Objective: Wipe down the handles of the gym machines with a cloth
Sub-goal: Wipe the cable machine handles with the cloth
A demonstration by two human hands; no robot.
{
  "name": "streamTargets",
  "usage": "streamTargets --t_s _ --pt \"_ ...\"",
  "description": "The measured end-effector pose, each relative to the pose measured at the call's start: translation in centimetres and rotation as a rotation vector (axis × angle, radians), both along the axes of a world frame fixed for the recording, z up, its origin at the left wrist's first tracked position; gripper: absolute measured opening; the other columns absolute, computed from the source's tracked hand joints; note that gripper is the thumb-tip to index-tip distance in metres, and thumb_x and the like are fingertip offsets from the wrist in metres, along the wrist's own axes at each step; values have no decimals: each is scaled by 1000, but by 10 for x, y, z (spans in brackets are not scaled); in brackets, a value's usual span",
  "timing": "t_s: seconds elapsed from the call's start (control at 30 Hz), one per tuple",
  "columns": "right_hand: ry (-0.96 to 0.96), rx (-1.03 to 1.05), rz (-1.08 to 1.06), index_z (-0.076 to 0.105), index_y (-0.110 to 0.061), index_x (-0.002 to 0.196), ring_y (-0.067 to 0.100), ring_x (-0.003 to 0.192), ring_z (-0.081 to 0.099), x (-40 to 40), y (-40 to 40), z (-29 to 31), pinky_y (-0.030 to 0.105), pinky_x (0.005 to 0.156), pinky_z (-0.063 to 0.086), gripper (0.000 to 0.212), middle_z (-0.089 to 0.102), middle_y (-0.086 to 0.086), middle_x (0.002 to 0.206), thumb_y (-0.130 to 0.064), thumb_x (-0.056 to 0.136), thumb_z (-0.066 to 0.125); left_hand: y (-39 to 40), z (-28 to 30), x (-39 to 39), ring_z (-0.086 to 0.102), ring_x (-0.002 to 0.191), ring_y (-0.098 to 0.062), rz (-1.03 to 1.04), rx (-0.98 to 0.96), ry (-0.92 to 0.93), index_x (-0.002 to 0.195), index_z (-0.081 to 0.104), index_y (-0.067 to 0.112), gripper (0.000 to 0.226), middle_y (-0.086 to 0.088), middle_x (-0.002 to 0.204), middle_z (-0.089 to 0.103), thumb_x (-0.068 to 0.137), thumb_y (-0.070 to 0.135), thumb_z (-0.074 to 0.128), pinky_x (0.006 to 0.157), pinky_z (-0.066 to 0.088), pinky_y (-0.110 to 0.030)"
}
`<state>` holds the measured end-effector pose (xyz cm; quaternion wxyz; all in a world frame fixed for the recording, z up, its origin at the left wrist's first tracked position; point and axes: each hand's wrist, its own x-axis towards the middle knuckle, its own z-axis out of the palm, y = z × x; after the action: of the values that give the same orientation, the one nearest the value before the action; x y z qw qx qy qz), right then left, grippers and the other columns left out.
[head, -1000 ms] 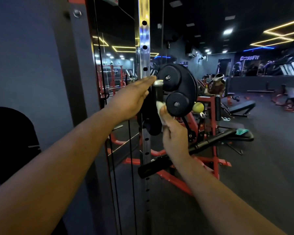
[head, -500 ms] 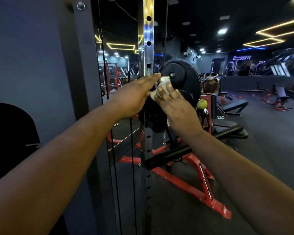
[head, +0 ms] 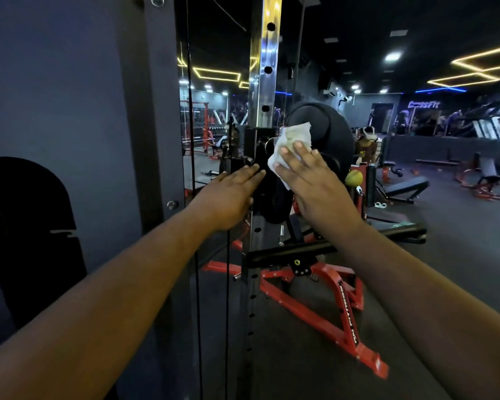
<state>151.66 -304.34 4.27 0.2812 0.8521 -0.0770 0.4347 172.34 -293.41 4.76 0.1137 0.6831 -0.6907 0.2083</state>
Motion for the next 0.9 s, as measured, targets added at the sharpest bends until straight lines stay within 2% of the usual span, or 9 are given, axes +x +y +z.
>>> streamTargets --t_s 0.07,0.3,0.43,0.53,0.6,0.7,0.8,0.87,0.9 --pt "23 3 -28 48 -7 147 36 153 25 2 -2 2 56 122 27 58 39 14 160 10 92 57 -8 -16 2 1 159 -16 7 29 -8 165 4 25 69 3 173 -3 108 29 42 128 10 -51" --pt "95 -18 70 64 0 130 32 148 36 -3 2 -51 39 126 20 43 58 17 143 14 90 57 -19 -51 11 1 159 -16 19 136 49 165 1 27 72 4 173 -6 107 29 45 128 10 -52" --pt "128 -6 52 64 -2 130 30 149 37 0 6 -72 53 115 40 34 59 15 144 5 99 52 -21 -63 12 10 158 -20 -9 154 52 165 5 27 75 3 173 -1 104 27 48 126 18 -52" --pt "216 13 48 67 -3 128 29 145 43 -8 9 -93 48 110 47 44 62 14 139 -6 108 27 -19 -66 12 11 158 -19 -38 154 64 164 17 24 65 2 173 1 106 32 46 126 18 -48" --pt "219 83 114 64 -3 132 27 144 45 -17 10 -101 43 114 44 38 59 13 143 -1 105 38 -16 -66 12 10 158 -18 -57 139 81 163 17 25 65 2 173 3 106 34 47 126 15 -44" --pt "-175 251 212 63 -4 127 20 128 55 -24 19 -87 33 108 45 39 63 7 134 10 93 50 -14 -65 9 11 158 -18 -73 133 107 164 12 23 70 2 173 4 106 36 49 126 12 -43" --pt "-673 718 333 64 -2 130 18 130 58 -10 21 -56 37 113 44 32 65 8 136 1 102 50 -13 -62 2 13 157 -18 -66 138 91 164 9 23 73 2 173 6 106 41 49 126 14 -45" --pt "-747 991 443 66 -9 129 15 129 59 5 23 -43 45 113 45 30 66 5 135 -14 105 49 -11 -59 -5 22 155 -22 -57 128 73 164 14 21 73 -1 171 15 105 43 50 124 20 -44" --pt "-709 1054 444 66 -12 129 10 128 59 13 30 -42 42 113 45 29 65 3 137 -17 106 49 -10 -58 -9 29 152 -24 -62 107 81 163 18 20 71 -4 169 23 104 43 52 122 25 -43"
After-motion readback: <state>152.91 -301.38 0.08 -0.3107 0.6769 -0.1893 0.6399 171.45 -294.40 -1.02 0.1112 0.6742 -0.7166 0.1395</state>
